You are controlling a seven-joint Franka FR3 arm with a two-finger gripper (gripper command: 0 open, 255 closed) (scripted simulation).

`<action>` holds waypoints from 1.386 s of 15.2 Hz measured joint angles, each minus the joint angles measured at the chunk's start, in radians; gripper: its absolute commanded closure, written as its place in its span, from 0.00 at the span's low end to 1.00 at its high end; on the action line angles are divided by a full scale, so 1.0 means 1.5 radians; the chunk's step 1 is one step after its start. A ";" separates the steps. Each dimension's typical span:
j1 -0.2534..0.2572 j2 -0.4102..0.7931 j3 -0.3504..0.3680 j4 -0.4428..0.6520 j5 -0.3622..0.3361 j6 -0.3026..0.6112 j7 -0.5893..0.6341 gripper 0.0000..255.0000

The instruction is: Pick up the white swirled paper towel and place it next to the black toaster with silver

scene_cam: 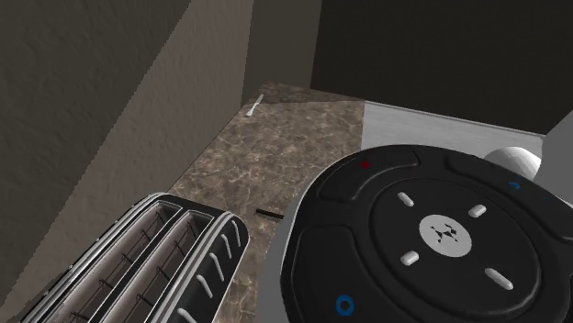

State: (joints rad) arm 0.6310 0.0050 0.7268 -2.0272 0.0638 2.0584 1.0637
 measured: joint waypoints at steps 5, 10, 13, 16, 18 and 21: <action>0.003 0.020 0.002 -0.028 -0.014 0.044 0.009 1.00; 0.004 0.025 0.003 -0.033 -0.018 0.053 0.013 1.00; 0.004 0.026 0.003 -0.033 -0.018 0.053 0.013 0.00; 0.004 0.026 0.003 -0.033 -0.019 0.053 0.013 0.00; 0.004 0.026 0.003 -0.033 -0.019 0.053 0.013 0.00; 0.001 0.014 0.001 -0.019 -0.009 0.030 0.005 0.00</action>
State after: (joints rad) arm 0.6326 0.0254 0.7284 -2.0551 0.0496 2.1033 1.0709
